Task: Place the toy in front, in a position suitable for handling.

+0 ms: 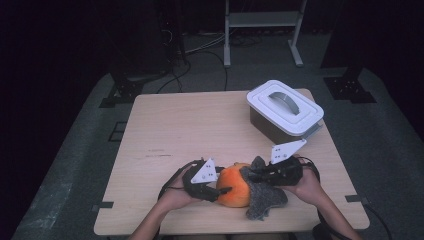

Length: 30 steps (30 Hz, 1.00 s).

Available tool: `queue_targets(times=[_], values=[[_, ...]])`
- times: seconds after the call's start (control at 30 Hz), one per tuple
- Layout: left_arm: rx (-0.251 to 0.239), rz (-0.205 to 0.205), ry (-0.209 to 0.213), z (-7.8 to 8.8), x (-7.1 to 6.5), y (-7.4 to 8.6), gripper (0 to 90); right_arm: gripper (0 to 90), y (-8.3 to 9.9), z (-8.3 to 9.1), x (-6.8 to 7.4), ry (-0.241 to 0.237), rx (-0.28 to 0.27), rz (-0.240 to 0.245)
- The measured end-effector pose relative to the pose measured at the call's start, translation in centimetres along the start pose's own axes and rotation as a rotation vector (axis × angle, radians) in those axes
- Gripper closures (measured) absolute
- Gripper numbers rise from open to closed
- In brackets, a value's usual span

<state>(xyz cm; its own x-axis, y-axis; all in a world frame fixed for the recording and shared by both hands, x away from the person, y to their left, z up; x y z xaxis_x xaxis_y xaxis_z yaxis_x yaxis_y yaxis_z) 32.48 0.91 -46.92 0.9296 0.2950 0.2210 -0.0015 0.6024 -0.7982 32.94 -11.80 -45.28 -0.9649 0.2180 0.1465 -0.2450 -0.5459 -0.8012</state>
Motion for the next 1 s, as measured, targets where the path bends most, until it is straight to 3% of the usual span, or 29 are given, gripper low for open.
queue_targets(times=[0.1, 0.2, 0.37, 0.57, 0.73, 0.9, 1.0], values=[[0.010, -0.026, -0.002, -0.2, -0.2, -0.1, 37.4, 80.6, -0.1, 0.2, 0.3, 0.015, -0.018, 0.010], [0.002, -0.026, 0.006, -0.2, -0.3, -0.1, 37.5, 80.6, -1.2, 0.2, 0.7, 0.014, -0.035, 0.036], [0.010, -0.029, 0.005, 0.0, -0.4, 0.3, 37.1, 80.4, -2.8, -1.0, 0.9, 0.004, -0.040, 0.062], [0.000, -0.012, 0.014, 0.2, -0.3, 0.5, 37.3, 80.6, -1.5, -1.4, 0.8, -0.017, -0.046, 0.031], [-0.005, -0.015, 0.016, 0.0, -0.5, 0.1, 37.2, 80.7, -0.4, 0.0, 0.2, 0.014, -0.024, 0.005], [-0.014, -0.031, 0.021, -0.2, -0.8, -0.2, 36.9, 80.7, -2.6, -0.2, 0.7, 0.014, -0.024, 0.059], [-0.002, -0.015, 0.016, -0.1, -0.5, 0.3, 35.1, 80.8, -2.9, -1.5, 0.6, 0.024, 0.024, 0.097]])
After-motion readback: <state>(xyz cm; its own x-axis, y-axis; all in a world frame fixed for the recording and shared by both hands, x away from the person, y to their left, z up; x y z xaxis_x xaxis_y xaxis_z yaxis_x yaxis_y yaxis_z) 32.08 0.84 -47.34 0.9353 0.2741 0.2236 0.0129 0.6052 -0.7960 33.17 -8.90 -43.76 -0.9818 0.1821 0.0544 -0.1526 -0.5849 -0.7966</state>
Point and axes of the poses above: each handheld gripper's, and its own axes: z roughly backward along the jaws, y roughly out of its underside, x roughly to its left, the point moved 10 cm from there along -z, roughly forward along the jaws, and after that the axes turned 4 degrees about -y, right-handed, at the moved point
